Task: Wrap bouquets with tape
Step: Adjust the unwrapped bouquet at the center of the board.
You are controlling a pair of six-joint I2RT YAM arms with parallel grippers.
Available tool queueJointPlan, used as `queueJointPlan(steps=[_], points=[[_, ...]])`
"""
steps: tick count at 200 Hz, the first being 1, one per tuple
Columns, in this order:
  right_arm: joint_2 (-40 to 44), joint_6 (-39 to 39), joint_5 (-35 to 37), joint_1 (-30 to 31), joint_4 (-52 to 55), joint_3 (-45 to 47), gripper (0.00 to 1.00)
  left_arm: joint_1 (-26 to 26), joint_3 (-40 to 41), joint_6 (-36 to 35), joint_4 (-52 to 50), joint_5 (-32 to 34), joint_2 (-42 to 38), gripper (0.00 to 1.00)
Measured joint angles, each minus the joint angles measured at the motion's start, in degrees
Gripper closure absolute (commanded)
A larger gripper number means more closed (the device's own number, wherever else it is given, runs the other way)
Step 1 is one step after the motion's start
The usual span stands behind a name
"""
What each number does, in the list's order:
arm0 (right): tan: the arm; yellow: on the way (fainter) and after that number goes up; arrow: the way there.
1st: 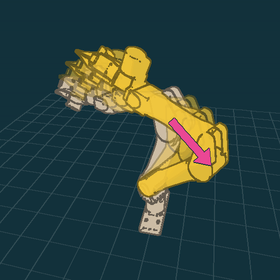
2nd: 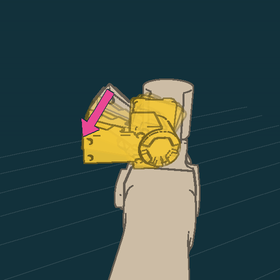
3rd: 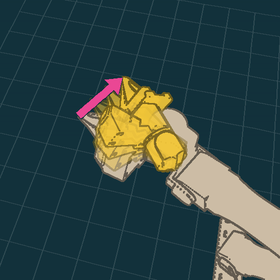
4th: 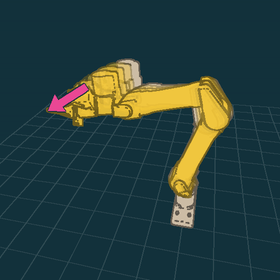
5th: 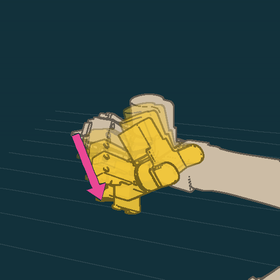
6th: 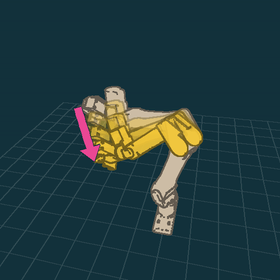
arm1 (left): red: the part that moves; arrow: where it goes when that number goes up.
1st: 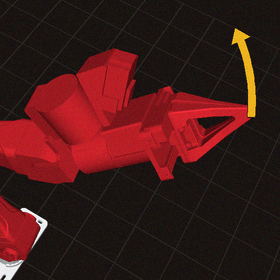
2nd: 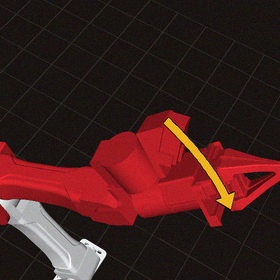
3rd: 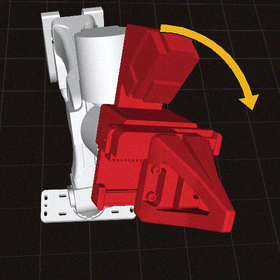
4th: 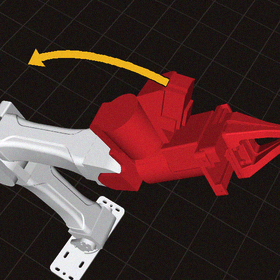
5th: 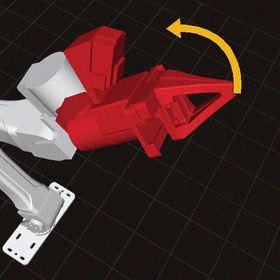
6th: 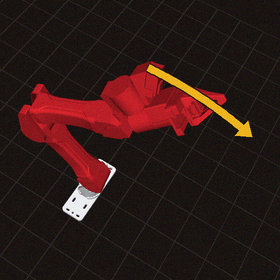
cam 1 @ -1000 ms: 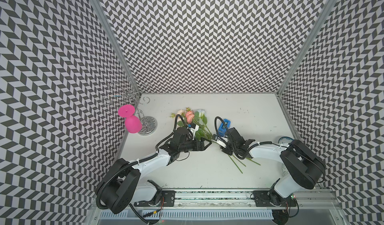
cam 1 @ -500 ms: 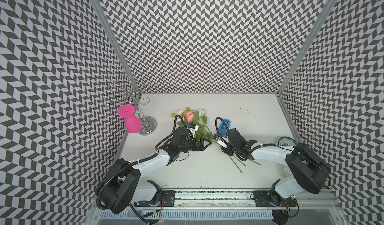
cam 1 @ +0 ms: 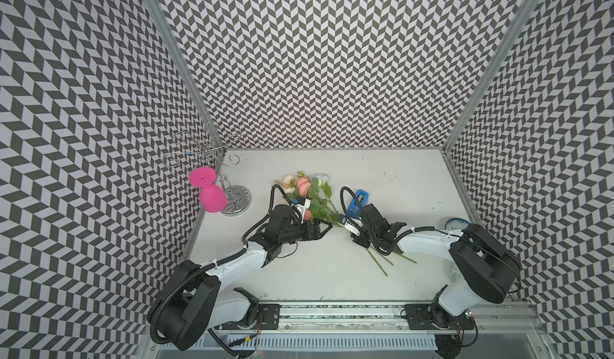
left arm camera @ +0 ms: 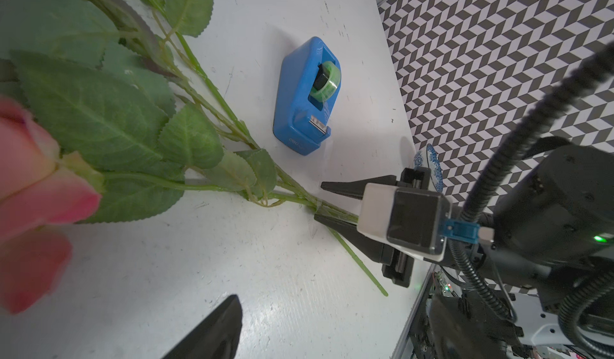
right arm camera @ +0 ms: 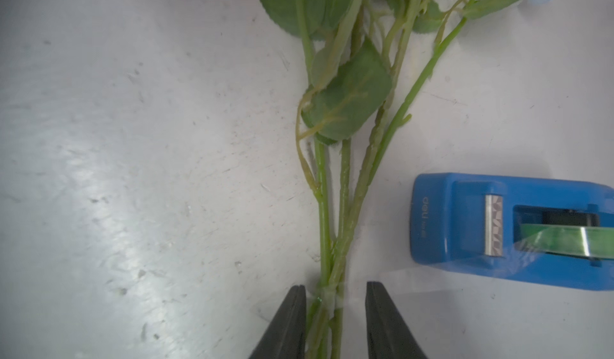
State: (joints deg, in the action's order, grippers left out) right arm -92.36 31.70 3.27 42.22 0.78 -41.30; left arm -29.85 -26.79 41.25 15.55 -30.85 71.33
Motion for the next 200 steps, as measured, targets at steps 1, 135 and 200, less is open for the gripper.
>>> queueJointPlan(steps=[1, 135, 200], points=[[-0.04, 0.02, 0.0, 0.0, 0.0, 0.0, 0.67, -0.02, 0.0, 0.0, 0.0, 0.0, 0.0, 0.11], [-1.62, 0.22, 1.6, 0.0, -1.07, -0.66, 0.69, 0.17, 0.0, 0.0, 0.55, -0.63, 0.02, 0.12], [2.67, -0.22, 1.2, 0.0, -0.02, 1.14, 0.67, 0.26, 0.0, 0.02, 0.81, -0.98, 0.02, 0.12]])
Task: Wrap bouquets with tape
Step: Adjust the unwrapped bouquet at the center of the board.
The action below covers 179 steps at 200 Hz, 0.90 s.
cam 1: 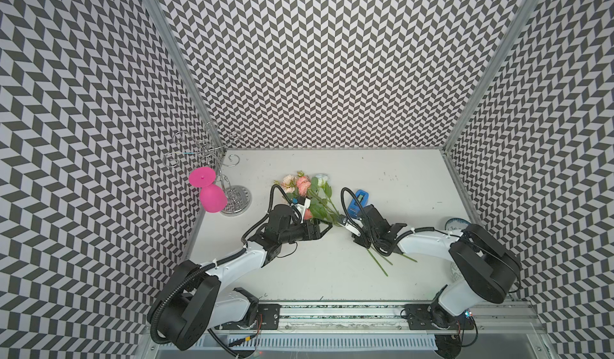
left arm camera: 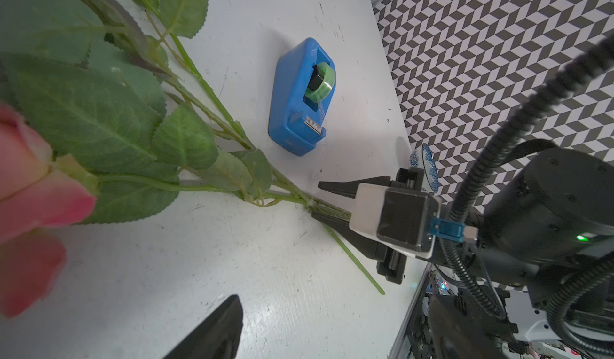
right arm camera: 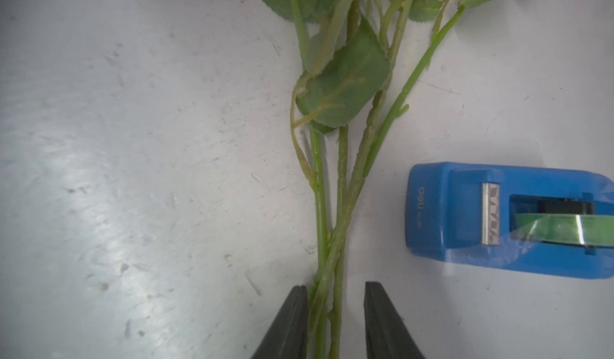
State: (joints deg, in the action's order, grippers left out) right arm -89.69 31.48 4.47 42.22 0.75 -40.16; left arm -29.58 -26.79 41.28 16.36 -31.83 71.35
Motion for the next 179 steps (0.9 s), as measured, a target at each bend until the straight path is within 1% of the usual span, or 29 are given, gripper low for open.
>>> queueJointPlan(steps=[23, 44, 113, 179], points=[[2.86, -0.02, -1.05, 0.0, 0.31, 0.11, 0.67, 0.0, 0.0, 0.0, 0.17, -0.07, 0.0, 0.12], [3.21, 0.0, -1.86, 0.0, -0.22, 0.11, 0.67, 0.28, 0.15, 0.0, 0.37, -0.24, 0.0, 0.12], [-2.21, 1.31, -2.78, 0.0, -1.07, -0.57, 0.7, 1.14, 0.96, 0.11, 0.39, -0.42, -0.02, 0.12], [-4.11, 1.97, -2.67, 0.0, -1.75, -1.44, 0.75, 1.31, 1.62, 0.22, 1.01, -0.68, 0.0, 0.12]])
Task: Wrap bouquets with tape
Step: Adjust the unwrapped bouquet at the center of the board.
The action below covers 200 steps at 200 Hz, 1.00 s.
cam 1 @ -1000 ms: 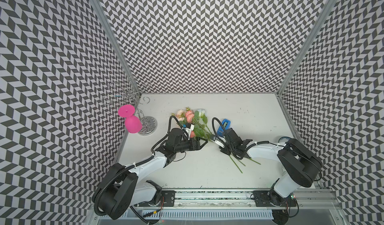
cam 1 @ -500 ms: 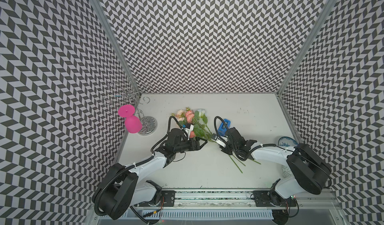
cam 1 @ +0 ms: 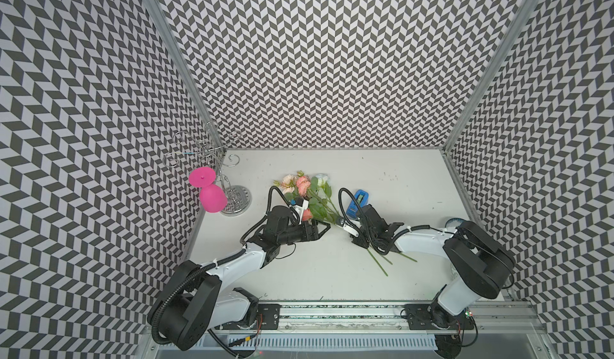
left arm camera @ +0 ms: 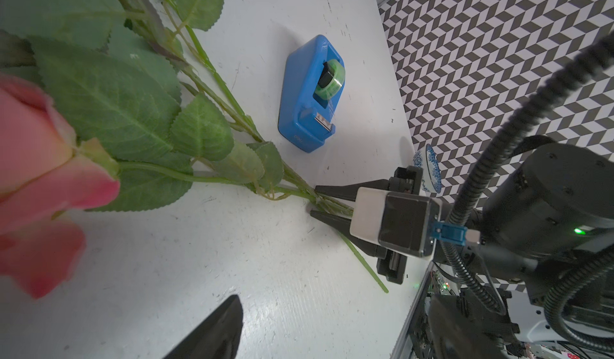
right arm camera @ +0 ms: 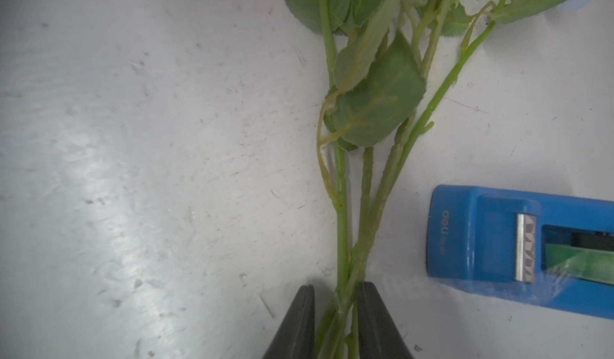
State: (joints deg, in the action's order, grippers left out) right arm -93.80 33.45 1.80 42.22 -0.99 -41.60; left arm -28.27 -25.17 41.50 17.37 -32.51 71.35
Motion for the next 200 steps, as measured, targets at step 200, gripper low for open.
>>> queueJointPlan(steps=[200], points=[[-3.26, 0.2, 2.91, -1.14, -0.5, -2.82, 0.83, 1.07, 0.31, -0.02, 0.66, -0.98, 0.17, 0.12]])
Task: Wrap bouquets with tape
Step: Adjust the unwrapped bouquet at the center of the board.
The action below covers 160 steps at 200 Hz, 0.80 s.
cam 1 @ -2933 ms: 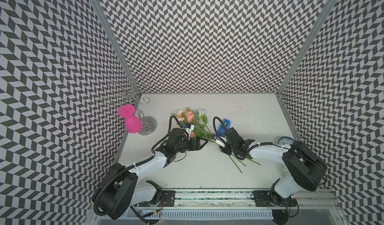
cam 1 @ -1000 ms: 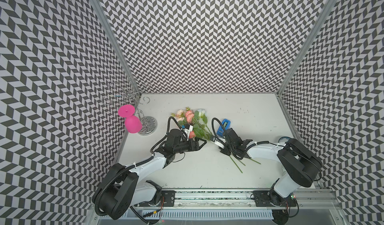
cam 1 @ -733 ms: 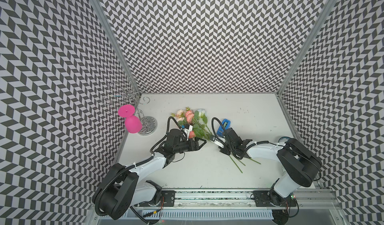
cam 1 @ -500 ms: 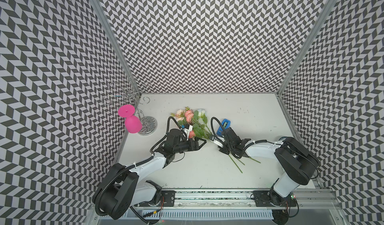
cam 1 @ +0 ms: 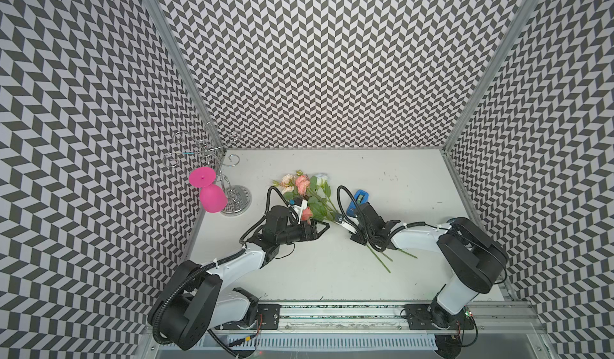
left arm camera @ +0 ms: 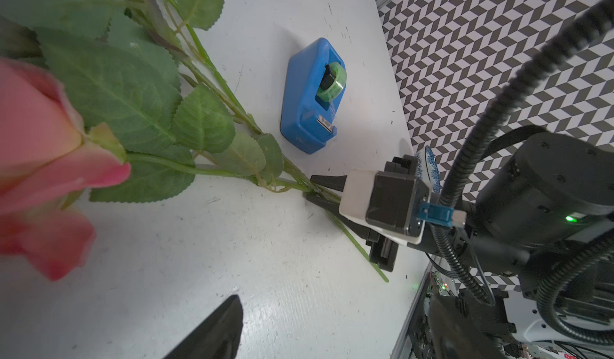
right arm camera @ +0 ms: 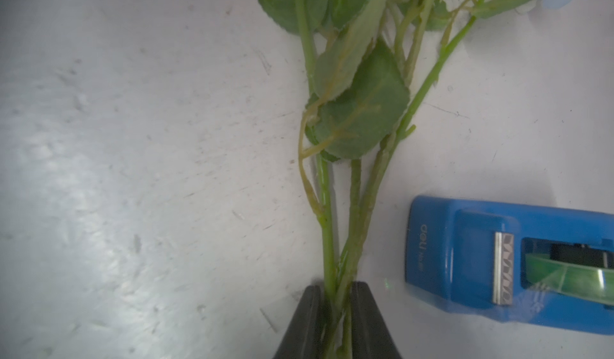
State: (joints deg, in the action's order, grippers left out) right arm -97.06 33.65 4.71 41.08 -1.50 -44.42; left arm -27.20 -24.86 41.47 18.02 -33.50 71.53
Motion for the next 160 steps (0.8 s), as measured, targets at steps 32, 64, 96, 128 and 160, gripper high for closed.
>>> queueJointPlan(steps=[32, 64, 96, 128, 160], points=[[-1.38, 0.02, 0.37, -0.11, 0.02, -1.53, 0.87, 0.26, 0.17, 0.0, 0.04, -0.26, 0.0, 0.12], [-1.79, 0.31, 0.9, -0.13, 0.15, -1.81, 0.89, 0.5, 0.63, 0.0, 0.33, -0.46, -0.02, 0.12], [-2.71, 0.96, 1.49, -0.13, 0.57, -2.75, 0.86, 0.81, 0.66, 0.0, 0.42, -0.68, -0.02, 0.12], [-3.17, 1.11, 1.57, -0.13, 1.14, -3.54, 0.9, 1.14, 0.7, 0.0, 0.5, -0.72, 0.0, 0.12], [-3.5, 1.16, 1.81, -0.13, 1.36, -3.91, 0.93, 1.22, 0.7, 0.0, 0.85, -0.79, 0.0, 0.12]])
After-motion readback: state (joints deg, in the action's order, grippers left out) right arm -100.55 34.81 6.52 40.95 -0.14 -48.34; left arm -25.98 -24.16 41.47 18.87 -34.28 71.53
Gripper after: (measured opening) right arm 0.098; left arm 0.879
